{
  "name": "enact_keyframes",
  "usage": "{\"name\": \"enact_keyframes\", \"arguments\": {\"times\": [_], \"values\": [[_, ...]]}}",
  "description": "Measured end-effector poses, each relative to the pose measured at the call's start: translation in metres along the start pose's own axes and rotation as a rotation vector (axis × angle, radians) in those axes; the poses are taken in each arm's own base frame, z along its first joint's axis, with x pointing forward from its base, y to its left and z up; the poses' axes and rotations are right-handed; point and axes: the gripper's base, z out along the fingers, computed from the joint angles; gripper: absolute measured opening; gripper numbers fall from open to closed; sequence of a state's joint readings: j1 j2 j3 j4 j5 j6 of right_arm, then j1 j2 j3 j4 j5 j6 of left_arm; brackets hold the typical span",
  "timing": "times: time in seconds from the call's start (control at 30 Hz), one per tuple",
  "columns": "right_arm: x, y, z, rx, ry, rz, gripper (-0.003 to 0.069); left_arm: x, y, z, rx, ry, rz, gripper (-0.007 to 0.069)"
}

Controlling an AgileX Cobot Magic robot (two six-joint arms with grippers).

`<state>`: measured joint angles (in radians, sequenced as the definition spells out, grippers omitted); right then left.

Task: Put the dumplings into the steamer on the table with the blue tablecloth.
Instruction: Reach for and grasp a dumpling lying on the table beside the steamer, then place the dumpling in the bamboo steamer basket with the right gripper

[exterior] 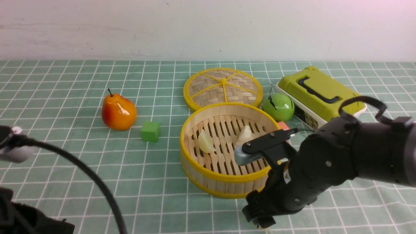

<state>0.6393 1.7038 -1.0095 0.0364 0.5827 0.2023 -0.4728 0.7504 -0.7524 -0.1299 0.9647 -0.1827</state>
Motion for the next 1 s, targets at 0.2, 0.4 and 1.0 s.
{"name": "enact_keyframes", "arguments": {"times": [0.2, 0.4, 1.0], "values": [[0.001, 0.0, 0.031, -0.006, 0.034, 0.036, 0.0402, 0.01, 0.001, -0.012, 0.02, -0.053, 0.002, -0.0014], [-0.003, 0.002, 0.018, -0.006, 0.058, 0.013, 0.0181, 0.011, 0.001, -0.011, 0.019, -0.049, 0.001, -0.0014], [-0.122, 0.027, 0.01, -0.009, -0.111, -0.102, 0.0191, 0.013, 0.0, -0.011, 0.031, -0.026, -0.009, -0.0014]]}}
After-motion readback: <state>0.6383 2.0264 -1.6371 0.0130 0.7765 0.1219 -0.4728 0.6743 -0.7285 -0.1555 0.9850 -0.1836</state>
